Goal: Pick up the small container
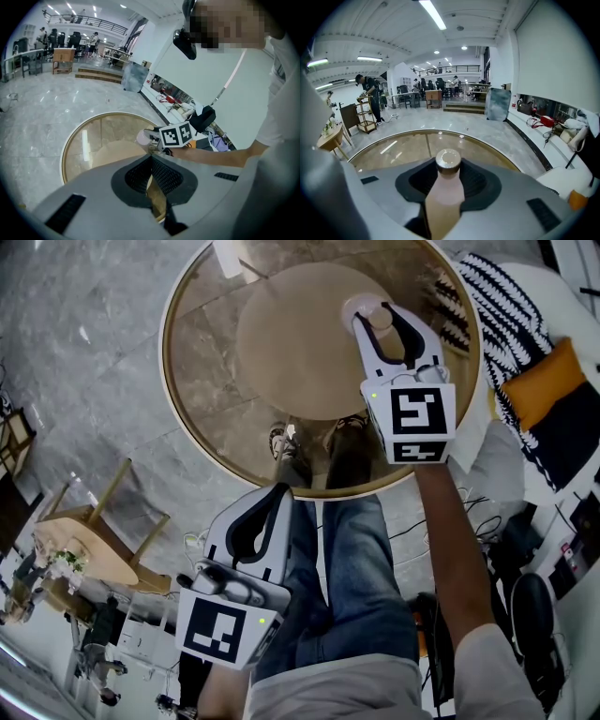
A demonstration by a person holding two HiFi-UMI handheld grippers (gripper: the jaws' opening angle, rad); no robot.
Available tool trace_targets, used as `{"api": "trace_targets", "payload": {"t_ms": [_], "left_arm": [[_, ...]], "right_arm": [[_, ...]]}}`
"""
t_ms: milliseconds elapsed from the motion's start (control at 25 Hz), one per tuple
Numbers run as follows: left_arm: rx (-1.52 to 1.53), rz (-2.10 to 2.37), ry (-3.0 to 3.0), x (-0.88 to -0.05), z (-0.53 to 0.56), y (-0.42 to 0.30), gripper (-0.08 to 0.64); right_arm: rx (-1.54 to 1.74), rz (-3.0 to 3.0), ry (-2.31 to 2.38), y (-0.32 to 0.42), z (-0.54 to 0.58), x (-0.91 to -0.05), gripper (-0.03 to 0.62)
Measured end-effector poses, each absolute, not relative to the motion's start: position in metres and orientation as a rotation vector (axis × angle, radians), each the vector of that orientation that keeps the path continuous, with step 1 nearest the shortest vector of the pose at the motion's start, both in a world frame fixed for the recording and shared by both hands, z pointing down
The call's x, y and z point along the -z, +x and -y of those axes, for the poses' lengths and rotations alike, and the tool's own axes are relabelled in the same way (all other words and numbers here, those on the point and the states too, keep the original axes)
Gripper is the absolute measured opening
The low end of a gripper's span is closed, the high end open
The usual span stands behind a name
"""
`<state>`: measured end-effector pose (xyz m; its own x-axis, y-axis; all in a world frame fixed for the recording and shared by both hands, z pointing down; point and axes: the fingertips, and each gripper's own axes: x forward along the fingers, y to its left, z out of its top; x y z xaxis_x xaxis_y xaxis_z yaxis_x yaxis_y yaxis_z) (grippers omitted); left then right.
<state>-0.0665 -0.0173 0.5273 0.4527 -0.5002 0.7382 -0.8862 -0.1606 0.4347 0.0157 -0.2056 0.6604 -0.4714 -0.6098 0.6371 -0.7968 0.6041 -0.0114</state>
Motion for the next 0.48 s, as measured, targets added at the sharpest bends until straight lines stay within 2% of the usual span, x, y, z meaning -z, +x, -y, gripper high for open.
{"api": "trace_targets", "payload": {"t_ms": [480], "left_arm": [[-0.522, 1.193, 1.824, -0.5225, 0.0174, -0.0711, 0.005]], "right_arm": [[-0.424, 2.232, 1.07, 0.0154, 0.2054, -0.6601, 0.149]]}}
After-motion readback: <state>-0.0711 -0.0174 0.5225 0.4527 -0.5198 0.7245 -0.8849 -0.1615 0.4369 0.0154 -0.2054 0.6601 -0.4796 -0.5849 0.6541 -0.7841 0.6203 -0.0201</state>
